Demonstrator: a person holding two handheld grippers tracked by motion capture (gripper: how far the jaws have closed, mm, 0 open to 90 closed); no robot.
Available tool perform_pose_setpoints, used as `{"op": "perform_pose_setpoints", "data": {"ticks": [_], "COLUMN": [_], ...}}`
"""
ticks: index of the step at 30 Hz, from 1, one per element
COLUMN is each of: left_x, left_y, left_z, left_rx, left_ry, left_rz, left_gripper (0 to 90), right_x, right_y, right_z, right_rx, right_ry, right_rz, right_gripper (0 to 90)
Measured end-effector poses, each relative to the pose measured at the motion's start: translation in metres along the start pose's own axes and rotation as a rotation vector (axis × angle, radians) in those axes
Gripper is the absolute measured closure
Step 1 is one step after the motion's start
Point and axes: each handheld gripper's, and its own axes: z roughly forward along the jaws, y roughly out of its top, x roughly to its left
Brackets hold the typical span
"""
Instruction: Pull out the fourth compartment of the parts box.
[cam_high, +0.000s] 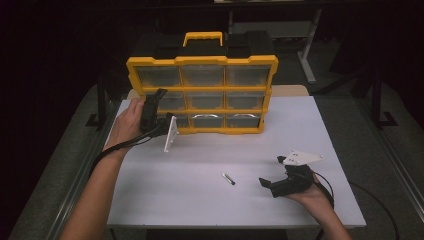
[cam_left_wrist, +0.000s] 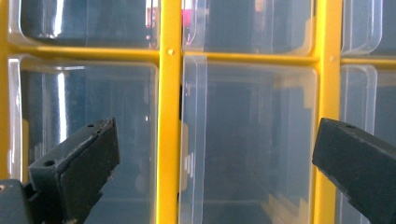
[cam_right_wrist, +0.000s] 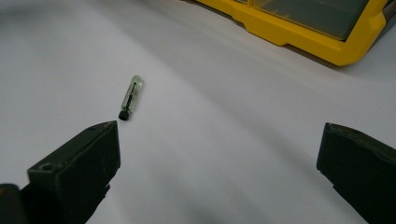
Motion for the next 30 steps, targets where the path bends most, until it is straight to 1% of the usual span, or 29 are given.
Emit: {"op": "perform_pose_setpoints", "data": {"ticks": [3, 5, 7, 10, 11, 12, 14, 19, 21, 23, 24, 27, 30], "left_x": [0.000, 0.000, 0.000, 0.000, 0.000, 0.000, 0.000, 0.000, 0.000, 0.001, 0.002, 0.002, 0.002], "left_y": [-0.003, -0.005, -0.007, -0.008, -0.009, -0.010, -0.011, -0.012, -0.012, -0.012, -0.013, -0.013, -0.014], "left_z": [0.001, 0.001, 0.001, 0.001, 0.001, 0.001, 0.001, 0.001, 0.000, 0.000, 0.000, 0.000, 0.000], "left_rx": [0.008, 0.016, 0.009, 0.016, 0.017, 0.008, 0.011, 0.013, 0.009, 0.007, 0.009, 0.010, 0.012], "left_ry": [0.002, 0.003, 0.012, 0.014, 0.012, 0.021, 0.017, 0.029, 0.034, 0.035, 0.034, 0.039, 0.043], "left_rz": [0.001, 0.010, 0.008, 0.013, 0.013, 0.009, 0.010, 0.015, 0.009, 0.011, 0.013, 0.015, 0.015], "left_gripper": [0.9, 0.9, 0.9, 1.1, 2.1, 3.7, 4.3, 6.4, 7.2, 10.4, 13.7, 15.3, 19.5], "right_x": [0.000, 0.000, 0.000, 0.000, 0.000, 0.000, 0.000, 0.000, 0.000, 0.000, 0.000, -0.001, -0.001], "right_y": [0.000, 0.000, 0.000, 0.000, 0.000, 0.000, 0.000, 0.000, 0.000, 0.000, 0.000, 0.000, 0.000], "right_z": [0.001, 0.000, 0.000, 0.001, 0.001, 0.001, 0.001, 0.000, 0.001, 0.001, 0.001, 0.001, 0.001], "right_rx": [0.002, 0.003, 0.004, 0.004, 0.005, 0.005, 0.004, 0.004, 0.005, 0.004, 0.002, 0.002, 0.003], "right_ry": [0.001, 0.001, 0.000, 0.003, 0.003, 0.002, 0.004, 0.002, 0.000, 0.000, 0.001, 0.002, 0.001], "right_rz": [-0.003, 0.002, 0.003, -0.003, 0.002, 0.002, 0.002, 0.001, 0.004, 0.002, 0.002, 0.001, 0.002], "right_gripper": [0.0, 0.0, 0.0, 0.0, 0.0, 0.0, 0.0, 0.0, 0.0, 0.0, 0.0, 0.0, 0.0]}}
